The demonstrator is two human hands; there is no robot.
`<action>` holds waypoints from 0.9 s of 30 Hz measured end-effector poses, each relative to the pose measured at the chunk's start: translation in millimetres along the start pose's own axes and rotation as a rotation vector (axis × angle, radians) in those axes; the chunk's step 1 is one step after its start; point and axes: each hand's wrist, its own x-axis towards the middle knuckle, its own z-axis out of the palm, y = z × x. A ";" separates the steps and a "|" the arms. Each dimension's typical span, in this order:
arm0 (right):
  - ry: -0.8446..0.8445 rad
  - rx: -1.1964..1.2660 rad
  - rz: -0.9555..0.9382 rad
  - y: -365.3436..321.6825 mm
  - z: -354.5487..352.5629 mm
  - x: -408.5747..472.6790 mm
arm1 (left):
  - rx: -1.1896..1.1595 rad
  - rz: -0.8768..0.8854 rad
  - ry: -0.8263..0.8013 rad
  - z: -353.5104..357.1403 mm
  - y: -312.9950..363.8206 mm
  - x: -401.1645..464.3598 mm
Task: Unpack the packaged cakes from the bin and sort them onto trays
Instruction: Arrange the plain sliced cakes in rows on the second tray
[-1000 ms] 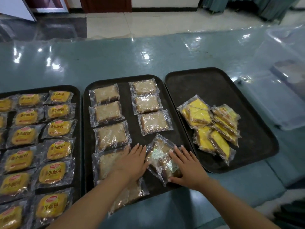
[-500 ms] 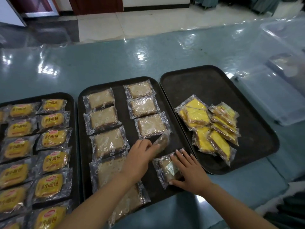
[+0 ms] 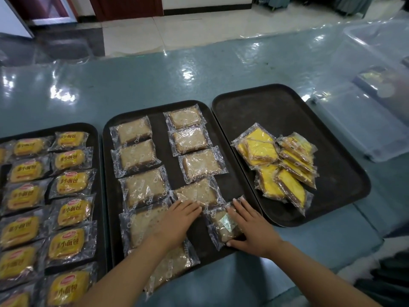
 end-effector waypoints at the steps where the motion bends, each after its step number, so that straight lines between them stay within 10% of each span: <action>1: 0.008 0.007 0.000 0.3 0.6 -1.4 | -0.024 -0.003 0.016 2.4 -0.2 0.1; 27: 0.143 0.080 0.074 -5.9 19.9 -35.4 | 0.184 0.223 0.050 35.6 44.9 9.9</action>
